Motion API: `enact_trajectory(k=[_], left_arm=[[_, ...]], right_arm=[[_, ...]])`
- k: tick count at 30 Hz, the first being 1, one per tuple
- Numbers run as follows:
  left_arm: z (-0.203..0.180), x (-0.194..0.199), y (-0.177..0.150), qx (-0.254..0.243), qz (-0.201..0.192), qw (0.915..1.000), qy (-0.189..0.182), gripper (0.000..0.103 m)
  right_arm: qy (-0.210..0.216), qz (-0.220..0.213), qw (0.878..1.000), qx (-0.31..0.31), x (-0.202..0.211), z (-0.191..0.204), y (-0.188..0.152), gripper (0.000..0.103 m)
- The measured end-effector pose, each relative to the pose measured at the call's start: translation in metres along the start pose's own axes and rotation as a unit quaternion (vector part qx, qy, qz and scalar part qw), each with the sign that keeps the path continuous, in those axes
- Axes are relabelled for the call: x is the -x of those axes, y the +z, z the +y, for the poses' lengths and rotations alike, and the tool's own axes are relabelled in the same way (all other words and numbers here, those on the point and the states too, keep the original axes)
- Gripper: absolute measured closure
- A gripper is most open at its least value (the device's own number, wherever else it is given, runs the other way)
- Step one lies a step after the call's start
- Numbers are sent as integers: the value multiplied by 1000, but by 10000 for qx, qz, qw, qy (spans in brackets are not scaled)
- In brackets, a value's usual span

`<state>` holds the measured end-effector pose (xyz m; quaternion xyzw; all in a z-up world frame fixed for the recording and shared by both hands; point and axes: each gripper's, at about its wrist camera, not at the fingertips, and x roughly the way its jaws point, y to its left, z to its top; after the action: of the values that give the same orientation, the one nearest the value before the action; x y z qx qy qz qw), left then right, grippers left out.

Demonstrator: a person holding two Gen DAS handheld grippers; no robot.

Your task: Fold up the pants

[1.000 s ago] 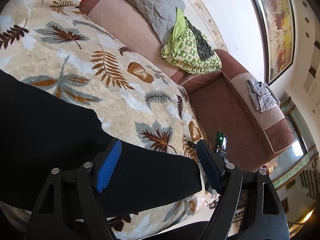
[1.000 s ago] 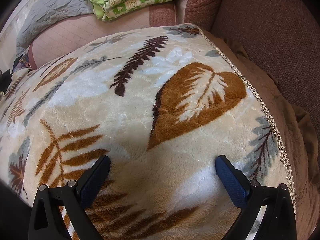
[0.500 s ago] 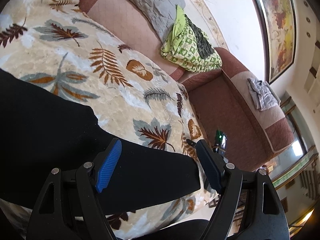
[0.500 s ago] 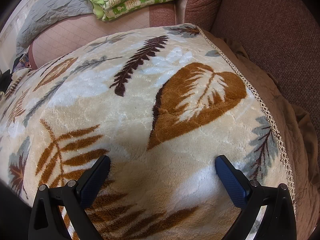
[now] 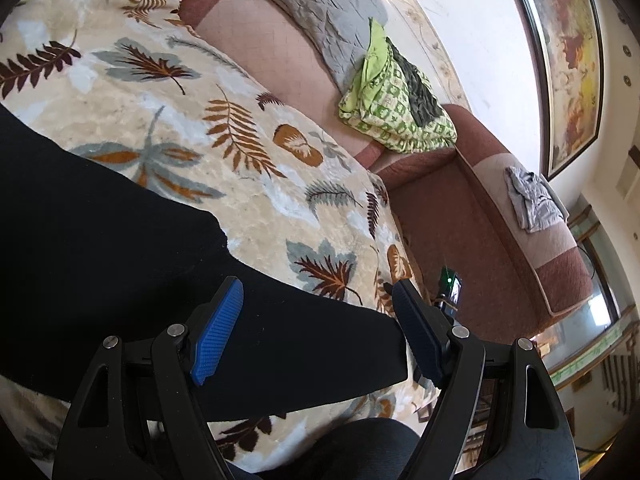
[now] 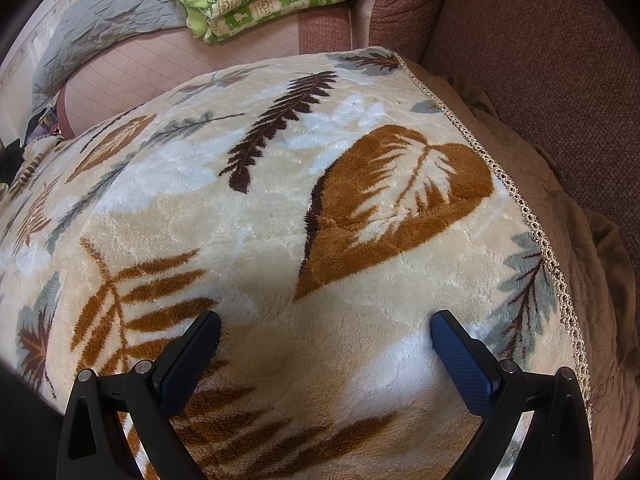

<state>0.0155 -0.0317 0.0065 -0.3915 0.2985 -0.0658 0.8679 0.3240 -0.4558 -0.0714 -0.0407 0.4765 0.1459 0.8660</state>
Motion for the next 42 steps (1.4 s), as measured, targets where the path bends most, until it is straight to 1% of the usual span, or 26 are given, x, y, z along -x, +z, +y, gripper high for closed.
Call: enact_trajectory(k=[8,10,12,14,16,18,21,25,28,30,31,32,33,34,35,36,37,38,40,41,42], left_arm=[[-21,7,-2,-272,-277,9990,232,25],[-24,1,-5,-272,-229,9990,266,25],[-33,-12,-10,-526,-70,9974,485,25],[-43,-18,-14,-858,41,9950,519,25],[-52,-18,-17,-1124,32,9923,514,25],[-56,-17,-20,-1343,17,9888,655,25],[-49,-18,-19,-1235,106,9898,698,25],[-42,-15,-16,-1087,98,9911,769,25],[-38,-11,-15,-992,70,9919,791,25],[-34,-9,-14,-911,60,9928,779,25],[-32,-7,-13,-890,41,9930,778,25],[-31,-6,-13,-881,22,9932,765,25],[-29,-5,-12,-857,8,9936,738,25],[-26,-4,-11,-828,4,9940,712,25],[-25,-4,-11,-810,3,9943,694,25],[-23,-4,-10,-786,5,9947,665,25],[-22,-4,-9,-756,19,9951,631,25],[-21,-4,-8,-729,42,9955,598,25],[-21,-4,-8,-710,62,9960,541,25],[-21,-3,-8,-718,58,9961,512,25],[-22,-2,-8,-730,46,9962,481,25]], right_arm=[[4,4,10000,-1,0,0,0,0],[0,3,10000,-2,0,0,0,0],[-3,1,10000,0,0,0,0,0],[1,2,10000,-4,0,0,0,0],[0,3,10000,-1,0,0,1,0],[5,-18,10000,-4,1,0,1,0],[-4,-11,10000,-7,-1,0,0,0],[-89,53,9999,73,-4,3,2,0],[3,154,9998,81,-1,1,5,0],[221,205,9995,-121,11,-6,4,7],[568,113,9970,-522,27,-14,-3,14],[1045,58,9900,-951,41,-20,-11,16],[1420,22,9822,-1232,52,-23,-18,16],[1951,-52,9689,-1518,67,-24,-31,16],[2542,-118,9528,-1657,84,-20,-47,16],[2962,-118,9401,-1681,95,-14,-59,16],[3378,23,9265,-1659,104,-4,-77,16],[3420,187,9252,-1634,108,3,-88,16],[3211,529,9314,-1633,109,15,-109,16],[3132,752,9307,-1736,104,18,-121,16],[3142,843,9270,-1868,100,19,-127,16]])
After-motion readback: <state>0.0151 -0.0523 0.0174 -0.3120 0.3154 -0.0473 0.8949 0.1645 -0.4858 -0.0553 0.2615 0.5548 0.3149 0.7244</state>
